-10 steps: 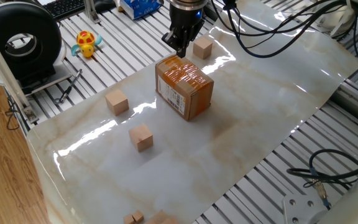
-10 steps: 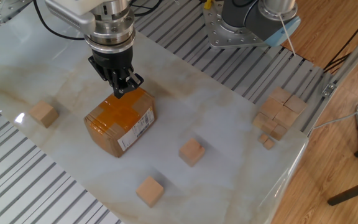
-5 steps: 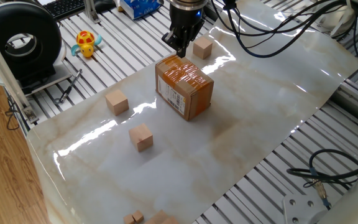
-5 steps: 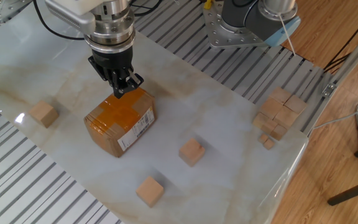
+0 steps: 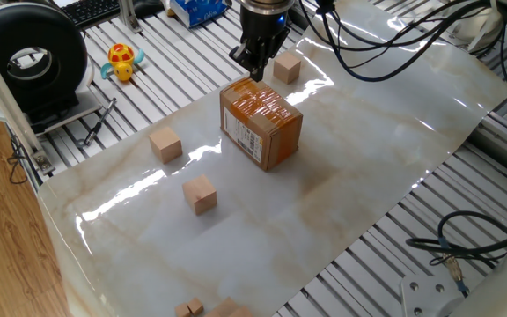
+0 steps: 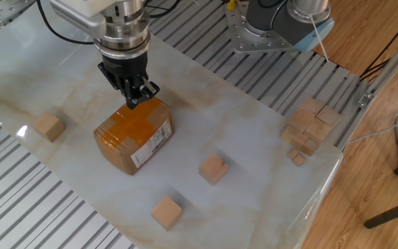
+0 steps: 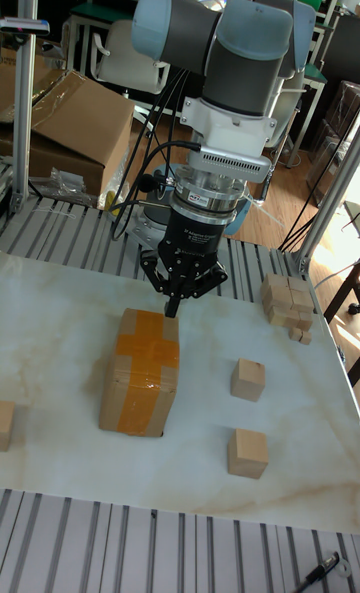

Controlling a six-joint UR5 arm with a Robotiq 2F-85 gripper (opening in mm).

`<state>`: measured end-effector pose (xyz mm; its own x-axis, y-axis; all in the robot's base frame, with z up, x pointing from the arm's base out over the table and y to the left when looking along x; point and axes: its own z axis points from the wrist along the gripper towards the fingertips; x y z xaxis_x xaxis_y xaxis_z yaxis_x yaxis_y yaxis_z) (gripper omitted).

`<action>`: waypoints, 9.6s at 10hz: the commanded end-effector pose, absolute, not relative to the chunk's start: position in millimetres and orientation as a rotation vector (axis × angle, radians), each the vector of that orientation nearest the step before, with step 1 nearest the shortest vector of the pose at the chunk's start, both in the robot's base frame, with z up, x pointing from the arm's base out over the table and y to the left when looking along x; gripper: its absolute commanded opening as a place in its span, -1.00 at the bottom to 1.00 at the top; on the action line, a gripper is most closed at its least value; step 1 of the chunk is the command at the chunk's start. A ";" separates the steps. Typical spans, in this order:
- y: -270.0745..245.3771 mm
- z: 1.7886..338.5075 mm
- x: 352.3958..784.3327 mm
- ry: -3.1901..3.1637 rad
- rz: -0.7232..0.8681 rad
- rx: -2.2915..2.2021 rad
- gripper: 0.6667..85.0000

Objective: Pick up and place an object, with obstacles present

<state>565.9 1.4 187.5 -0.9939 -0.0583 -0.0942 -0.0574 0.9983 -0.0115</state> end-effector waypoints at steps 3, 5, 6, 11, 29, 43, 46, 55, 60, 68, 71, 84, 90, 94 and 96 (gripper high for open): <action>3.7 188.8 566.5 3.043 0.004 -0.084 -0.98; 3.7 188.8 566.5 3.043 0.004 -0.084 -0.98; 3.7 188.8 566.5 3.043 0.004 -0.084 -0.98; 3.7 188.7 566.5 3.043 0.004 -0.084 -0.98; 3.7 188.8 566.6 3.043 0.004 -0.088 -0.98; 3.2 188.9 567.0 3.041 0.002 -0.093 -0.98; 3.2 188.9 567.0 3.041 0.002 -0.093 -0.98; 3.2 189.1 567.1 3.041 0.001 -0.100 -0.98; 1.9 189.0 567.6 3.040 -0.004 -0.100 -0.98; 19.5 194.7 572.3 3.042 -0.004 -0.059 -0.98; 17.7 195.0 575.2 3.033 -0.014 -0.078 -0.98; 6.2 190.0 573.3 3.023 0.005 -0.174 0.38; 6.6 189.6 570.2 3.034 0.013 -0.178 0.38; 8.2 189.3 564.2 3.057 0.025 -0.175 0.38; 8.2 189.3 563.8 3.059 0.025 -0.175 0.38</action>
